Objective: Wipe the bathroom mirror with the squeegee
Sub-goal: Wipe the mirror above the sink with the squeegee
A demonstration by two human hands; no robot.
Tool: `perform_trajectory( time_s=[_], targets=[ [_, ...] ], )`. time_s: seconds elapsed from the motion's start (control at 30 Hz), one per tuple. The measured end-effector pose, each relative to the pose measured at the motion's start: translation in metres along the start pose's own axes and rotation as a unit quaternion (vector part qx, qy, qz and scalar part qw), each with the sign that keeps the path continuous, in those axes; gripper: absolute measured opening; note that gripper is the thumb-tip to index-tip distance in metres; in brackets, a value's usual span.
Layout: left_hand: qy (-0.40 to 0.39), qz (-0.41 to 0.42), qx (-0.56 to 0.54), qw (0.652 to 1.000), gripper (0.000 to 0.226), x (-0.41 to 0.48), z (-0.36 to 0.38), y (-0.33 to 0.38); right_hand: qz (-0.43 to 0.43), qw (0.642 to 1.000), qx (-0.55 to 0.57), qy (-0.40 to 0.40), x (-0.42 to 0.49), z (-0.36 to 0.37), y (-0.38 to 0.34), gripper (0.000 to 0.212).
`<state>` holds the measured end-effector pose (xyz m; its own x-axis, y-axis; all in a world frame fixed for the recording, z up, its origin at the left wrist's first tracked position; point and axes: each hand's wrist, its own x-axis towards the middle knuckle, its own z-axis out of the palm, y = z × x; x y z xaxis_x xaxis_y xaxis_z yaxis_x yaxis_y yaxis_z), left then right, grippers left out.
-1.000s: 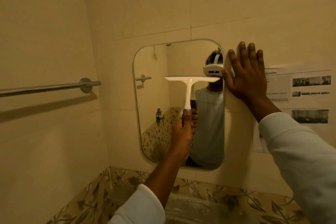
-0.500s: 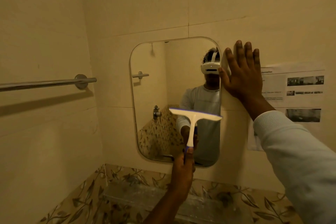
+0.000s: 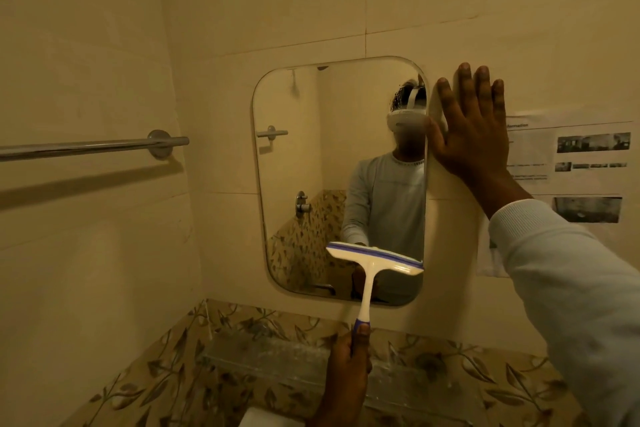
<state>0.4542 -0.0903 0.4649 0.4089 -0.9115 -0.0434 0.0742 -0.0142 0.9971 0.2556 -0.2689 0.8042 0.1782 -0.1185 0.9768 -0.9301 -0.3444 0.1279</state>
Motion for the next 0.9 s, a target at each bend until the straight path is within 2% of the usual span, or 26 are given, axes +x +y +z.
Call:
perform_trajectory(
  time_s=[0.23, 0.37, 0.43, 0.57, 0.7, 0.9],
  targets=[
    [0.057, -0.073, 0.06, 0.994, 0.054, -0.023, -0.006, -0.027, 0.003, 1.0, 0.002, -0.005, 0.0, -0.002, 0.0, 0.075],
    [0.055, -0.087, -0.043, 0.994, 0.056, -0.037, 0.005, 0.014, 0.001, 1.0, 0.005, -0.008, 0.0, -0.002, 0.001, 0.075],
    [0.031, -0.05, -0.087, 0.994, 0.055, -0.043, 0.009, 0.055, -0.001, 1.0, 0.004, -0.007, -0.001, -0.002, 0.002, 0.075],
    [-0.038, 0.072, -0.086, 0.993, 0.06, -0.051, 0.013, 0.156, -0.004, 1.0, 0.006, -0.006, -0.001, -0.005, 0.0, 0.074],
    [-0.022, 0.181, -0.087, 0.979, 0.063, -0.04, 0.026, 0.241, -0.002, 1.0, 0.02, -0.004, -0.002, -0.008, 0.001, 0.07],
    [-0.037, 0.204, -0.129, 0.97, 0.056, -0.021, 0.043, 0.305, -0.004, 1.0, 0.019, -0.004, -0.001, -0.012, -0.001, 0.065]
  ],
)
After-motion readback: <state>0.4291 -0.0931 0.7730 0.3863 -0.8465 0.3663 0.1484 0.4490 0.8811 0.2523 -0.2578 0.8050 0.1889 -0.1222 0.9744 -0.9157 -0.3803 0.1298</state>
